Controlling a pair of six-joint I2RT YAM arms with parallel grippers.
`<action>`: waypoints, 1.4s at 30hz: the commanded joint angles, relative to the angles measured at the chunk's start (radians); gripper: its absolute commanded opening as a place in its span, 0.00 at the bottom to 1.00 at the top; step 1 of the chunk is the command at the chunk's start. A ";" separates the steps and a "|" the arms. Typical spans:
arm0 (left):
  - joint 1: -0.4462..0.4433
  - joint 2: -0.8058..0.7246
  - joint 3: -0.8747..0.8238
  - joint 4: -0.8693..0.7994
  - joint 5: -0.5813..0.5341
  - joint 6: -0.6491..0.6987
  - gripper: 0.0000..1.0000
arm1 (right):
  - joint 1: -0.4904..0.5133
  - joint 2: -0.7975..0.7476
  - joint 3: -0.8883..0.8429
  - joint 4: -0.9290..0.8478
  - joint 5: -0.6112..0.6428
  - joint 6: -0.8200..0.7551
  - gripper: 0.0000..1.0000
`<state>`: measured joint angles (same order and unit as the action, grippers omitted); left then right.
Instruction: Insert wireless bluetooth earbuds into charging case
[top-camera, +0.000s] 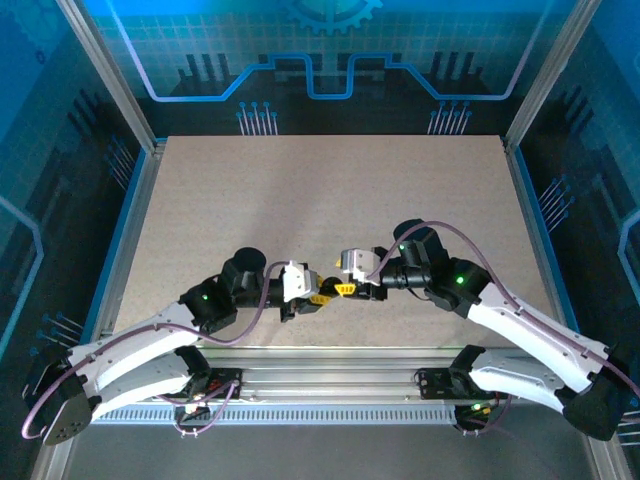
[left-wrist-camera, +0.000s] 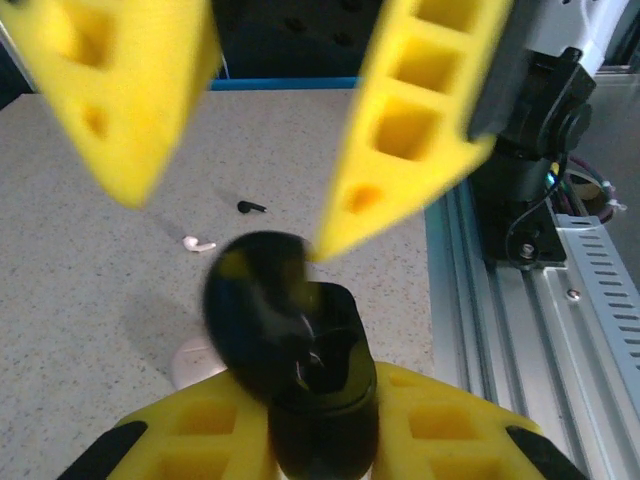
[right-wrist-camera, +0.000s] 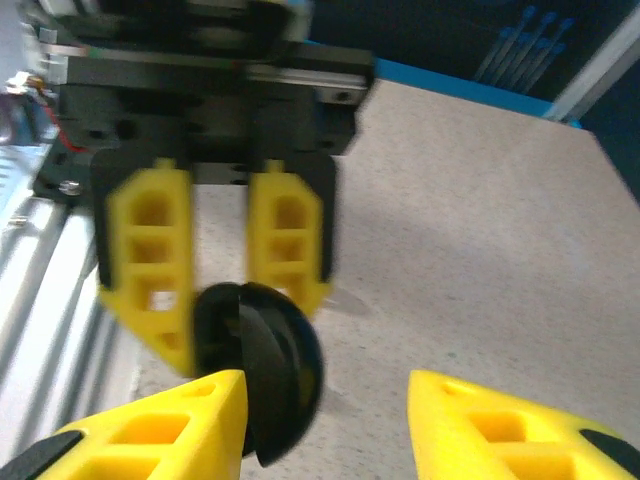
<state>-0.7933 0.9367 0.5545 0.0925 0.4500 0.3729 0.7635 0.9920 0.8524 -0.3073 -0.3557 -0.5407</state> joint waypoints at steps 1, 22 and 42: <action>-0.009 -0.024 0.023 0.010 0.058 0.012 0.21 | -0.018 -0.007 -0.016 0.048 0.085 0.022 0.46; 0.157 -0.062 -0.104 0.177 -0.164 -0.262 0.18 | -0.033 -0.072 0.008 -0.007 0.130 0.270 0.56; 0.587 -0.236 -0.172 -0.094 -0.444 -0.649 0.18 | 0.118 0.557 0.439 -0.274 0.282 0.924 0.51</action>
<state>-0.2413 0.7204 0.4030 0.0296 0.0166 -0.2073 0.8410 1.4719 1.2114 -0.5121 -0.1123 0.2886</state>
